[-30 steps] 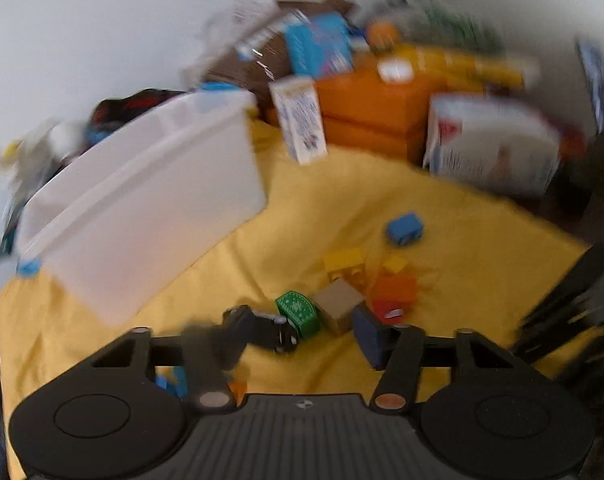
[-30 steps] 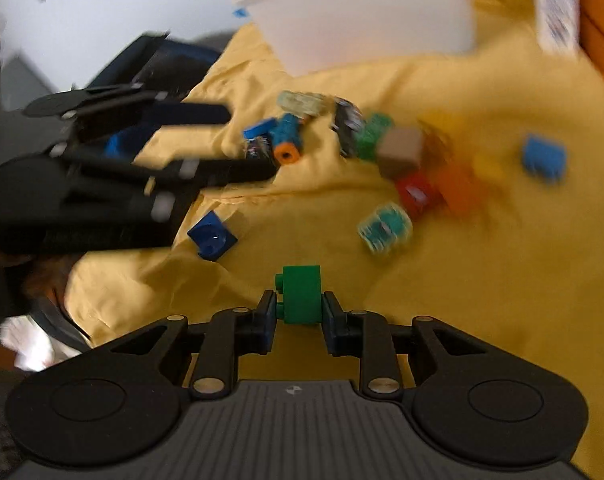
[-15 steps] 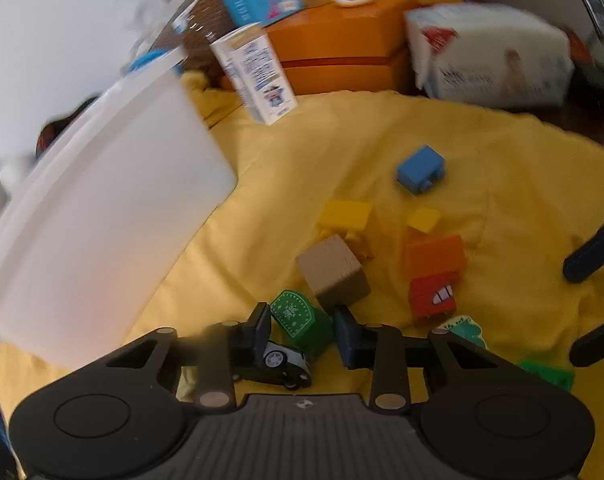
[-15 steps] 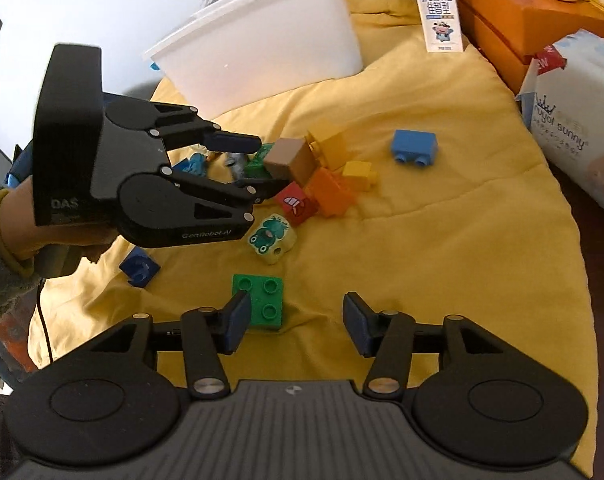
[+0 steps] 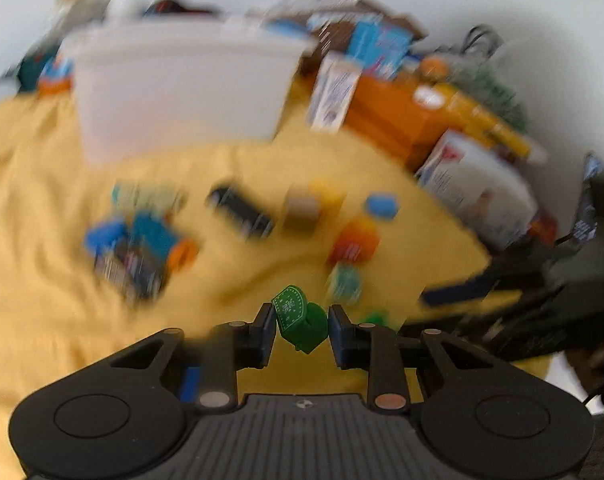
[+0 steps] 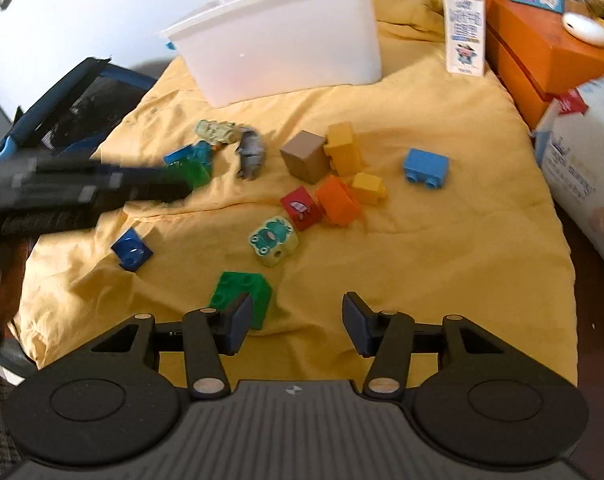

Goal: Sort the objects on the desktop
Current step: 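Grasp the square green brick with the right tool while the left tool grasps the narrow green brick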

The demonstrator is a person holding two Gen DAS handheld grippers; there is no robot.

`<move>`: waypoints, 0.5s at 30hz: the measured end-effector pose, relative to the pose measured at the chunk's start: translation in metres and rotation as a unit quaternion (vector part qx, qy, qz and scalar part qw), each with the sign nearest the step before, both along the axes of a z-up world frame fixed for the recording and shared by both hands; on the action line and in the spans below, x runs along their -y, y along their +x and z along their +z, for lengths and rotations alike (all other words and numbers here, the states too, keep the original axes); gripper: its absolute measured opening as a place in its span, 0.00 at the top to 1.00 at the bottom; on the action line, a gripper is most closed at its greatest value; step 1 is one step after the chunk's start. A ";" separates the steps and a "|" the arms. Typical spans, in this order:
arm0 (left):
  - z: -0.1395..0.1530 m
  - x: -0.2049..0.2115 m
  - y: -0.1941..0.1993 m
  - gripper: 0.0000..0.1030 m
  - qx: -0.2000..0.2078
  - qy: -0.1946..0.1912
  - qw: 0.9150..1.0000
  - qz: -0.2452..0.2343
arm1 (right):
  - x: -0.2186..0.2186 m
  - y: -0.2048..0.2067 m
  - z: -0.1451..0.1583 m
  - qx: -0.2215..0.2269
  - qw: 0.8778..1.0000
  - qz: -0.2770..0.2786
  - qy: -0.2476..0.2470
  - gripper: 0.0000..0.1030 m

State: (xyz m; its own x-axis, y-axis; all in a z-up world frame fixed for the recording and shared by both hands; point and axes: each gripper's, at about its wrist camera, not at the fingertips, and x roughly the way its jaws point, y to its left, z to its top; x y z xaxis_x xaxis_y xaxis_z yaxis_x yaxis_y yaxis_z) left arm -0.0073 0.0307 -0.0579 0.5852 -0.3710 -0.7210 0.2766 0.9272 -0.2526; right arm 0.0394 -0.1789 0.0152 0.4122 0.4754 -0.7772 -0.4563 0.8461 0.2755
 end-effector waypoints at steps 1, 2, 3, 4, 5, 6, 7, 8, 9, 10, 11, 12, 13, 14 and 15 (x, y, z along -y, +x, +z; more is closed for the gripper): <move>-0.004 -0.001 -0.002 0.68 -0.009 0.001 1.000 0.006 | -0.003 0.000 0.001 0.002 1.000 0.005 -0.002 0.48; -0.006 -0.002 -0.003 0.68 -0.018 0.009 1.000 0.011 | -0.005 -0.001 0.002 0.005 1.000 0.012 -0.003 0.48; -0.006 -0.003 -0.005 0.67 -0.017 0.022 0.999 0.014 | -0.009 -0.002 0.003 0.009 1.000 0.021 -0.004 0.48; -0.005 -0.002 -0.007 0.63 -0.012 0.040 0.999 0.015 | -0.012 -0.003 0.005 0.013 0.999 0.030 -0.007 0.48; -0.003 0.000 -0.010 0.59 -0.002 0.058 0.998 0.014 | -0.015 -0.004 0.006 0.019 0.999 0.039 -0.011 0.48; -0.002 0.000 -0.016 0.51 0.007 0.069 0.997 0.014 | -0.019 -0.005 0.008 0.025 0.998 0.049 -0.015 0.46; 0.000 0.002 -0.017 0.48 0.018 0.080 0.997 0.012 | -0.024 -0.006 0.009 0.032 0.998 0.060 -0.018 0.44; 0.000 0.005 -0.020 0.48 0.029 0.090 0.996 0.005 | -0.027 -0.007 0.009 0.036 0.997 0.068 -0.020 0.43; -0.001 0.007 -0.020 0.48 0.033 0.098 0.995 -0.003 | -0.032 -0.008 0.009 0.039 0.996 0.075 -0.023 0.41; -0.002 0.010 -0.018 0.48 0.030 0.104 0.994 -0.010 | -0.038 -0.008 0.008 0.042 0.995 0.082 -0.029 0.41; -0.003 0.012 -0.017 0.49 0.029 0.105 0.994 -0.017 | -0.043 -0.008 0.007 0.043 0.995 0.089 -0.035 0.41; -0.004 0.015 -0.016 0.49 0.029 0.107 0.994 -0.020 | -0.047 -0.009 0.005 0.045 0.994 0.094 -0.044 0.42; -0.006 0.017 -0.014 0.49 0.029 0.107 0.994 -0.024 | -0.053 -0.010 0.003 0.049 0.993 0.097 -0.055 0.46; -0.008 0.018 -0.012 0.49 0.027 0.106 0.994 -0.026 | -0.057 -0.011 0.000 0.053 0.992 0.100 -0.064 0.49; -0.011 0.020 -0.010 0.49 0.022 0.106 0.994 -0.024 | -0.060 -0.012 -0.002 0.060 0.990 0.100 -0.075 0.57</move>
